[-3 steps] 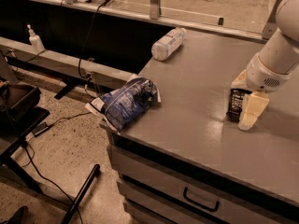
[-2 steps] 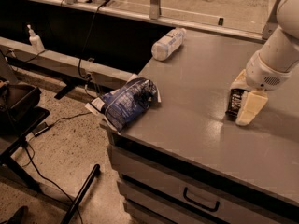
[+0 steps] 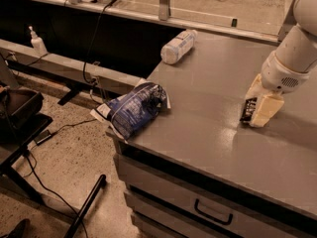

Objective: Move rxbar chocolate near blue chip bag

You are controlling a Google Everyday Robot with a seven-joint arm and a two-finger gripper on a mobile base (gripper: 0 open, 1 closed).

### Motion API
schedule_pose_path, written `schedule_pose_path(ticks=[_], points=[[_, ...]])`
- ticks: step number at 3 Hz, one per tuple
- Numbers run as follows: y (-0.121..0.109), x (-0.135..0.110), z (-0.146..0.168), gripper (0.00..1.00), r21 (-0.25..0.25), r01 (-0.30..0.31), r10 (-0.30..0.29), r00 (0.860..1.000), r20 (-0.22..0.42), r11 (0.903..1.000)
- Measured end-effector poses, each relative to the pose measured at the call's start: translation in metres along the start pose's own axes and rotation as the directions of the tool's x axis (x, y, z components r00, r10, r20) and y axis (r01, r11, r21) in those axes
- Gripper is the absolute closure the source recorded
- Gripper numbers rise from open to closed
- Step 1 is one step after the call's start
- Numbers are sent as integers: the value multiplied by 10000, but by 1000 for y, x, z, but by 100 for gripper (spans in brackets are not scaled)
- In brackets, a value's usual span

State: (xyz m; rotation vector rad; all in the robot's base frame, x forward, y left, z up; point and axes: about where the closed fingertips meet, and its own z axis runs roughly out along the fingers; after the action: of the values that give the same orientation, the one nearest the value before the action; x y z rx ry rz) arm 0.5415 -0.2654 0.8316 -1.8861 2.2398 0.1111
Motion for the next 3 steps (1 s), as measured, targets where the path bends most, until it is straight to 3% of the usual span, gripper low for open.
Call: schedule_pose_path(ticks=[1, 2, 3], points=[[-1, -19, -9, 100, 183, 540, -557, 9928, 1064, 9984], [5, -48, -29, 100, 629, 1343, -1465, 9500, 2759, 9889], [10, -79, -36, 100, 866, 1942, -2126, 8925, 3977, 9771]])
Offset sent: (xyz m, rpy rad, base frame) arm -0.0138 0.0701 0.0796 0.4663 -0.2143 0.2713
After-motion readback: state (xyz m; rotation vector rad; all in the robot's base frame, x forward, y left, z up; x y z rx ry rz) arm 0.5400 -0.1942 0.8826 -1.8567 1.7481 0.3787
